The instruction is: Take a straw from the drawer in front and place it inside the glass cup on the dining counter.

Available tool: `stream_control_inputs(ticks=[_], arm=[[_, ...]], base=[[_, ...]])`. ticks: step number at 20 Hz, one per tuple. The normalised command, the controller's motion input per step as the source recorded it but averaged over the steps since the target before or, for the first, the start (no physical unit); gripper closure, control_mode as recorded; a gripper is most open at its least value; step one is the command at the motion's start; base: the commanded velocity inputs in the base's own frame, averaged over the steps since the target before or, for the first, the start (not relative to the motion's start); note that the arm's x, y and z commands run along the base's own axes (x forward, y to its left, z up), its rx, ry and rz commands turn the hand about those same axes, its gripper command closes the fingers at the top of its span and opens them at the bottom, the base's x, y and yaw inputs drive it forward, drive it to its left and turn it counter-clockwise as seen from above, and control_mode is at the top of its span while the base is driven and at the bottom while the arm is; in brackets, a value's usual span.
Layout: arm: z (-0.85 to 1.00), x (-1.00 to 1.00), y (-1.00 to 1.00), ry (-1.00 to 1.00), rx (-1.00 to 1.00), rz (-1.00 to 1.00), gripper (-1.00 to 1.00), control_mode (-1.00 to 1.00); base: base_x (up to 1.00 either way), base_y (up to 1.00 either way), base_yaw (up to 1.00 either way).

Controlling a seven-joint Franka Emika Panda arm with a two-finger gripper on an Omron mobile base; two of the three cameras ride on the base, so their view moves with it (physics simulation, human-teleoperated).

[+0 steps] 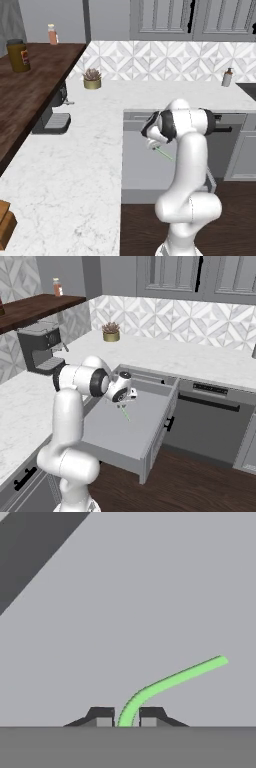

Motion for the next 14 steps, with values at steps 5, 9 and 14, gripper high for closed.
stream_control_inputs(ticks=[5, 9, 14], arm=[[1.0, -0.05, 0.0, -0.07, 0.09, -0.02, 1.0, -1.0], [1.0, -0.36, 0.0, -0.04, 0.09, -0.06, 1.0, -1.0], [1.0, -0.46, 0.02, -0.04, 0.08, -0.1, 1.0, -1.0]], base=[[0.0, 0.0, 0.0], [0.0, 0.0, 0.0], [0.0, 0.0, 0.0]])
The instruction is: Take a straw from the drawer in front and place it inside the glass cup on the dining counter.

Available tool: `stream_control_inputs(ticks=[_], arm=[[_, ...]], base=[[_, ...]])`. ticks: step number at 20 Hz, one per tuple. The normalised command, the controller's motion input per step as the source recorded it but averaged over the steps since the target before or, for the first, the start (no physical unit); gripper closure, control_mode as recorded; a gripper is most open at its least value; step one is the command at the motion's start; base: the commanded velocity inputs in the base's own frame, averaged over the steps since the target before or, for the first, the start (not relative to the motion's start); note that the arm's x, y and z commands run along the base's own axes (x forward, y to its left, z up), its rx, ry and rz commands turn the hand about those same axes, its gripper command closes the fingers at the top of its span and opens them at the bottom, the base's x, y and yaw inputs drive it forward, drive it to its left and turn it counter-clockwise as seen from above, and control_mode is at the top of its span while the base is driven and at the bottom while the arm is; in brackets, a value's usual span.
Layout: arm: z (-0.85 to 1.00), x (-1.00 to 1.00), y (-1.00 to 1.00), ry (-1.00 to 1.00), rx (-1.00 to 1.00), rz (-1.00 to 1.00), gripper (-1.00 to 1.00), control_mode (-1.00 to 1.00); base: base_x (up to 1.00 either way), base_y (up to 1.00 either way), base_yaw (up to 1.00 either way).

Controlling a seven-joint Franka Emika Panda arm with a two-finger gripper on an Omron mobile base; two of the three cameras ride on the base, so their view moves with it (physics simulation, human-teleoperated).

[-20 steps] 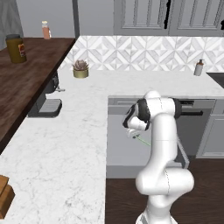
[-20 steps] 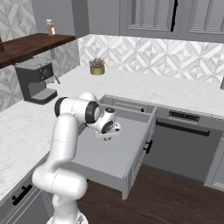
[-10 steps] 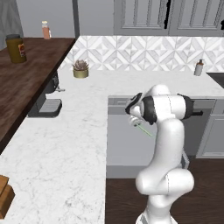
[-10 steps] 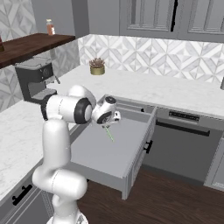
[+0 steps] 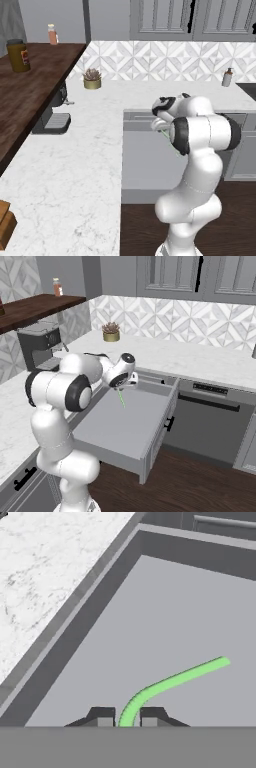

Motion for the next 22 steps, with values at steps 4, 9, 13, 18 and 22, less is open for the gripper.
stream_control_inputs(ticks=[4, 9, 13, 18, 22], arm=[[1.0, -0.51, 0.06, -0.01, 0.05, -0.12, 1.0, -1.0], [1.0, -0.58, 0.09, 0.0, 0.0, -0.13, 1.0, -1.0], [1.0, -0.48, 0.17, 0.0, 0.0, -0.12, 1.0, -1.0], [0.98, -0.61, 0.05, 0.03, 0.0, -0.1, 1.0, -1.0], [0.74, -0.71, 0.0, 0.01, 0.0, -0.09, 1.0, -1.0]], base=[[0.0, 0.0, 0.0], [0.0, 0.0, 0.0], [0.0, 0.0, 0.0], [0.0, 0.0, 0.0], [0.0, 0.0, 0.0]])
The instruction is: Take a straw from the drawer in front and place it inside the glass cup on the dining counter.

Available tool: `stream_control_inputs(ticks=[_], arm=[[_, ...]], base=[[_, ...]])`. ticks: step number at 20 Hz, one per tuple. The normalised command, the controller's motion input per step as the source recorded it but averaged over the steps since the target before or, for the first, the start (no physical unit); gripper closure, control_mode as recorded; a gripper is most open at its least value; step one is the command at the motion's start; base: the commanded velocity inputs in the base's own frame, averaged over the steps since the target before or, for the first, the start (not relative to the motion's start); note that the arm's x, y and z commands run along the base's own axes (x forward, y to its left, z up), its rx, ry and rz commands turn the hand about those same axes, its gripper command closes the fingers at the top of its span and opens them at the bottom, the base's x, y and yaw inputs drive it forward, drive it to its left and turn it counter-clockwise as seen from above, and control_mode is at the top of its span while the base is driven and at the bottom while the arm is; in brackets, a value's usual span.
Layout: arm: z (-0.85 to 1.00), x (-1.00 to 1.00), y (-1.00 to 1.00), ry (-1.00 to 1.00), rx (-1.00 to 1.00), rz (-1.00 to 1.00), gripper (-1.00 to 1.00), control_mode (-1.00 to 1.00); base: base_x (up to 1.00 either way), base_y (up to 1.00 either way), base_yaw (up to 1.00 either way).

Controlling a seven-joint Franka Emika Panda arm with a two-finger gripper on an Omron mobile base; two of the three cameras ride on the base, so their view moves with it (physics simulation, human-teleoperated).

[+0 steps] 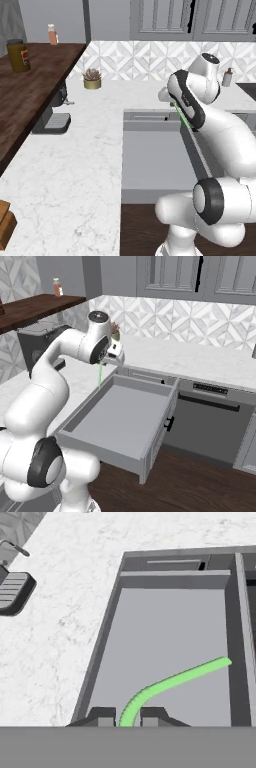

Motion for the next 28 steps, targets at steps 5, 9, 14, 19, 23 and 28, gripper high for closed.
stream_control_inputs(ticks=[5, 9, 14, 19, 23, 28], arm=[[0.34, -0.51, 0.0, 0.04, 0.01, -0.06, 1.0, -1.0], [0.06, -0.41, 0.0, 0.0, 0.0, -0.03, 1.0, 1.0], [0.0, 0.0, 0.0, 0.0, 0.0, 0.0, 1.0, 1.0], [0.0, 0.0, 0.0, 0.0, 0.0, 0.0, 1.0, 1.0], [0.0, 0.0, 0.0, 0.0, 0.0, 0.0, 1.0, 1.0], [0.0, 0.0, 0.0, 0.0, 0.0, 0.0, 1.0, 1.0]], base=[[0.0, 0.0, 0.0], [-0.45, 0.0, -0.04], [-1.0, -0.12, -0.09], [-0.93, -0.55, -0.29], [-0.02, -0.32, -0.87], [0.0, -0.27, -0.91]])
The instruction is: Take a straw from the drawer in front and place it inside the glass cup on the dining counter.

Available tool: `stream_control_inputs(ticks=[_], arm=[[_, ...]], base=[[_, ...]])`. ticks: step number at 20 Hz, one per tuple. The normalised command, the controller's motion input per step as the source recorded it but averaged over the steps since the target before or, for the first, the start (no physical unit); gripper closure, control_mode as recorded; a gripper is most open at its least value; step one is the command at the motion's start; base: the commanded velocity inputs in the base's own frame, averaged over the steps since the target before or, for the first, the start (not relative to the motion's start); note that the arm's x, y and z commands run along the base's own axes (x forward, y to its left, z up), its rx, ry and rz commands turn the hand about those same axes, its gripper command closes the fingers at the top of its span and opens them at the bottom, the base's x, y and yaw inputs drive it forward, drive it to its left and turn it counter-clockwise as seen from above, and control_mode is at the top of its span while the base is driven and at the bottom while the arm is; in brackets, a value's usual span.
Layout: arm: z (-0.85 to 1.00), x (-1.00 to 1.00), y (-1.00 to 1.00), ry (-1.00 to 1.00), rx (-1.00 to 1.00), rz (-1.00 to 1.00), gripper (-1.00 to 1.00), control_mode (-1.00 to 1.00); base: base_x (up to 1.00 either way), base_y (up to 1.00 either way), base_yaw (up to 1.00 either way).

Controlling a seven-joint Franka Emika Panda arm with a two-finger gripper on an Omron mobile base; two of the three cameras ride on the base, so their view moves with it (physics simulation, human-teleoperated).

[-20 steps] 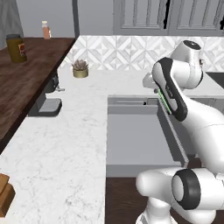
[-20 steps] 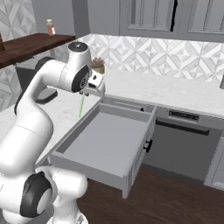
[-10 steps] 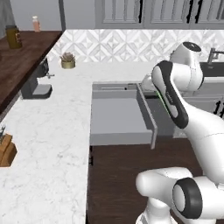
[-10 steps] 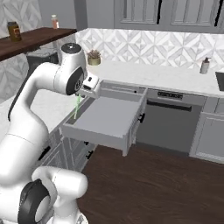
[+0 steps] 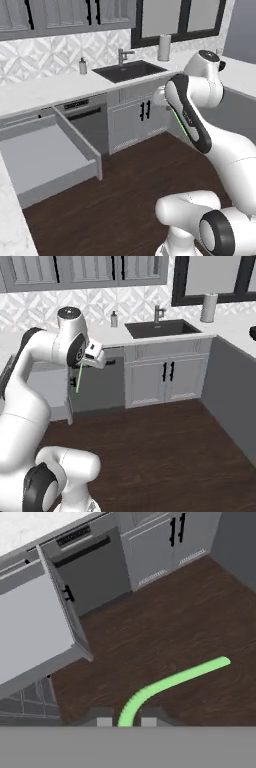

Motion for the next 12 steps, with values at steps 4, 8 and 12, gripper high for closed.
stream_control_inputs(ticks=[4, 8, 12], arm=[[0.0, 0.0, 0.0, 0.0, 0.0, 0.0, 1.0, 1.0], [0.0, 0.0, 0.0, 0.0, 0.0, 0.0, 1.0, 1.0], [0.0, 0.0, 0.0, 0.0, 0.0, 0.0, 1.0, 1.0]], base=[[0.0, -0.36, -0.89], [0.0, -0.41, -0.88], [0.0, -0.76, -0.79]])
